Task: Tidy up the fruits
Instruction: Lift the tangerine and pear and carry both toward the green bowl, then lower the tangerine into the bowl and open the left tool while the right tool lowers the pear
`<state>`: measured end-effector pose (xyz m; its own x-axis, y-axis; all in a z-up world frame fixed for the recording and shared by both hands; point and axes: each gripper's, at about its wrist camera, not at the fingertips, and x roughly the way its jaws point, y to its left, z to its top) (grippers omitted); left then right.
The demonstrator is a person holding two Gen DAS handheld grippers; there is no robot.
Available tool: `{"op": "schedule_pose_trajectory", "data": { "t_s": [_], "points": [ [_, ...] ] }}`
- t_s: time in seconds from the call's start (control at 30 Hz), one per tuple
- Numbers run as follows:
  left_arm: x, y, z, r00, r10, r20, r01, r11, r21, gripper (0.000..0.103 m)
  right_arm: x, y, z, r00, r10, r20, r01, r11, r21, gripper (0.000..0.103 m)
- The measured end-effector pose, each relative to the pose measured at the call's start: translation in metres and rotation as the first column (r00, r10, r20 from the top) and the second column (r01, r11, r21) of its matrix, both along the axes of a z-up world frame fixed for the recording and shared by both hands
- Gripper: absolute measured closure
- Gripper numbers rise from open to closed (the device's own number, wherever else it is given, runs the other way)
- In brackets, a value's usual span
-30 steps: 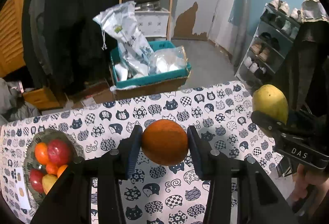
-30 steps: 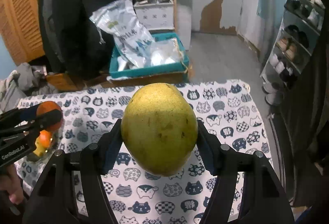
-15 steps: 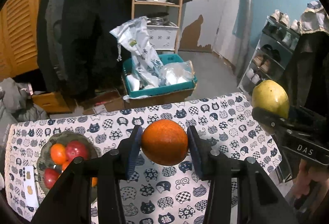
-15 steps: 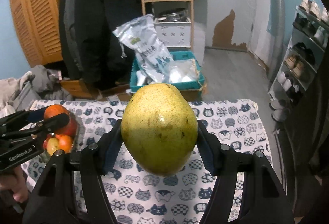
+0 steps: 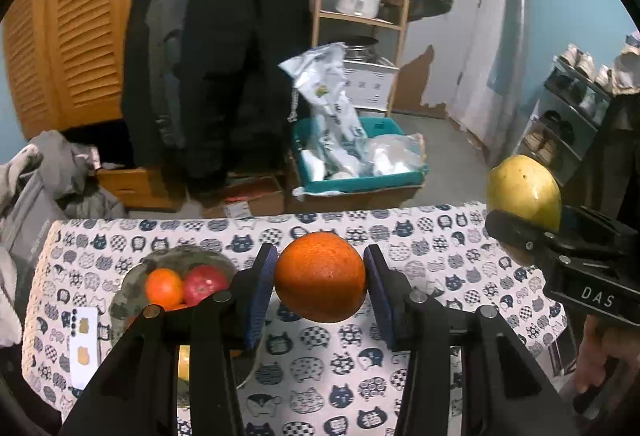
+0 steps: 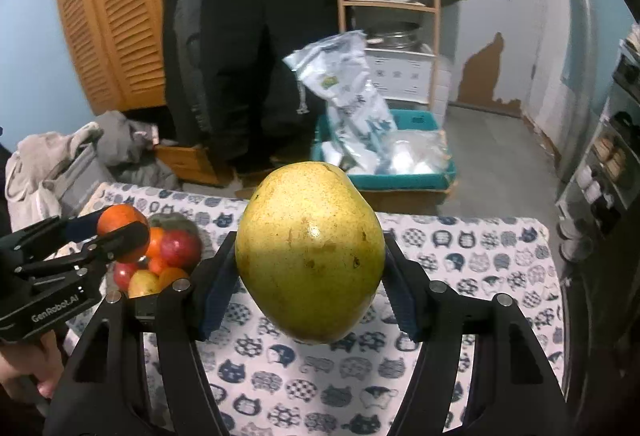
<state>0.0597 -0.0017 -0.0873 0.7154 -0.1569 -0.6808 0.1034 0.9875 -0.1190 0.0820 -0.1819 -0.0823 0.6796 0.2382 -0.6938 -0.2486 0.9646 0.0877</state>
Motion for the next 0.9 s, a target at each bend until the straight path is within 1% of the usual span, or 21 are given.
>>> {"op": "schedule_pose_trajectory", "data": {
  "t_s": [0.23, 0.5, 0.67, 0.9],
  "points": [
    [0.0, 0.037, -0.004, 0.998, 0.068, -0.006, -0.069, 0.998, -0.004, 0.058, 0.009, 0.038, -0.002, 0.998, 0.066, -0.01, -0.066, 0.998, 0.009, 0.036],
    [-0.001, 0.083, -0.014, 0.988, 0.153, -0.023, -0.153, 0.988, -0.005, 0.058, 0.022, 0.086, -0.007, 0.99, 0.141, -0.029, -0.141, 0.99, 0.02, 0.036],
    [0.002, 0.109, -0.027, 0.978, 0.201, -0.046, -0.201, 0.98, 0.003, 0.058, 0.029, 0.114, -0.014, 0.982, 0.183, -0.051, -0.182, 0.983, 0.033, 0.036],
    [0.004, 0.141, -0.046, 0.966, 0.245, -0.088, -0.246, 0.969, -0.001, 0.058, 0.038, 0.154, -0.029, 0.969, 0.232, -0.085, -0.231, 0.973, 0.028, 0.036]
  ]
}}
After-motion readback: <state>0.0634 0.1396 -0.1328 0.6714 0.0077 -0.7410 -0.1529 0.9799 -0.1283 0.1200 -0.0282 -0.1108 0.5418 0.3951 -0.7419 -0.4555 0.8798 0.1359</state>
